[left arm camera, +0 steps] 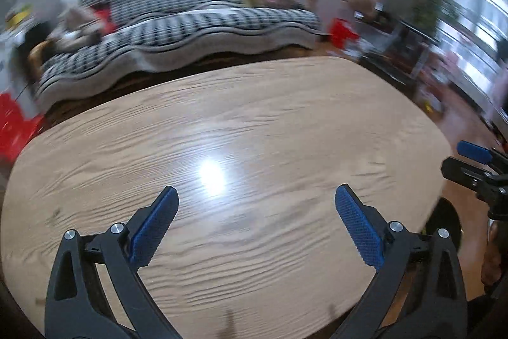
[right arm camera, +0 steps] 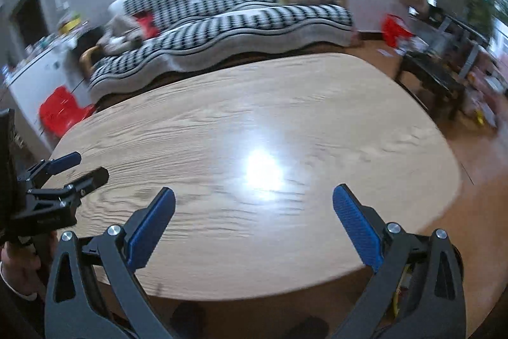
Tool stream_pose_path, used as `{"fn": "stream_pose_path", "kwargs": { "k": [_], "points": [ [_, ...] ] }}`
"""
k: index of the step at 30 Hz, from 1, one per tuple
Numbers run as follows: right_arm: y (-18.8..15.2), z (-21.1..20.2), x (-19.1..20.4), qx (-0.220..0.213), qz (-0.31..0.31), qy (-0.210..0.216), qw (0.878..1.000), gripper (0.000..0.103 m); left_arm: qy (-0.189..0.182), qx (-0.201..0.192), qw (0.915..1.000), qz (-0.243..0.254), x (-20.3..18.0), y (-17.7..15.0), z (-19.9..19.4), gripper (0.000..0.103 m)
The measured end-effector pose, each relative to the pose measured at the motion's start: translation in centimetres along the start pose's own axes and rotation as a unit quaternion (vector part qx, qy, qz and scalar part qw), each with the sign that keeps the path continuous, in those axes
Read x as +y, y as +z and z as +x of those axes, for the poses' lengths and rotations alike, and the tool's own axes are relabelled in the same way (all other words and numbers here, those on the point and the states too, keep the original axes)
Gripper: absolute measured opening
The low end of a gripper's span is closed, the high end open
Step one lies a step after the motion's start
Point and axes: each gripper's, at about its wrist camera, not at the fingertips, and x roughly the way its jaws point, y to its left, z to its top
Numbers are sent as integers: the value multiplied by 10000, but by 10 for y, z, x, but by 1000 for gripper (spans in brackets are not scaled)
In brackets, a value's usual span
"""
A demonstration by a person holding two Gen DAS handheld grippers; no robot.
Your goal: Collect trash
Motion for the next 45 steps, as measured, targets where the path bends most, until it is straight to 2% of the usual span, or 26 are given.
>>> {"fn": "stream_pose_path", "kwargs": {
  "k": [4, 8, 11, 14, 24, 31, 45],
  "points": [
    [4, 20, 55, 84, -535, 90, 9985, 96, 395, 16, 9987, -314, 54, -13, -14, 96],
    [3, 39, 94, 157, -884, 117, 9959, 96, 462, -8, 9967, -670, 95, -18, -25, 96],
    [3, 51, 108, 194, -991, 95, 9948, 96, 621, -5, 9947, -815, 118, -19, -26, 96],
    [6, 62, 117, 289, -984, 109, 9947, 96, 566, 88, 9936, -977, 134, -20, -23, 96],
    [6, 68, 131, 370, -1070, 207, 9934, 96, 840, 136, 9927, -854, 146, -28, -20, 96],
    [4, 65, 141, 330, -1194, 217, 9921, 96, 839, 168, 9926, -867, 147, -28, -17, 96],
    [4, 61, 134, 333, -1131, 196, 9928, 96, 846, 220, 9927, -832, 141, -31, -15, 96]
  ]
}}
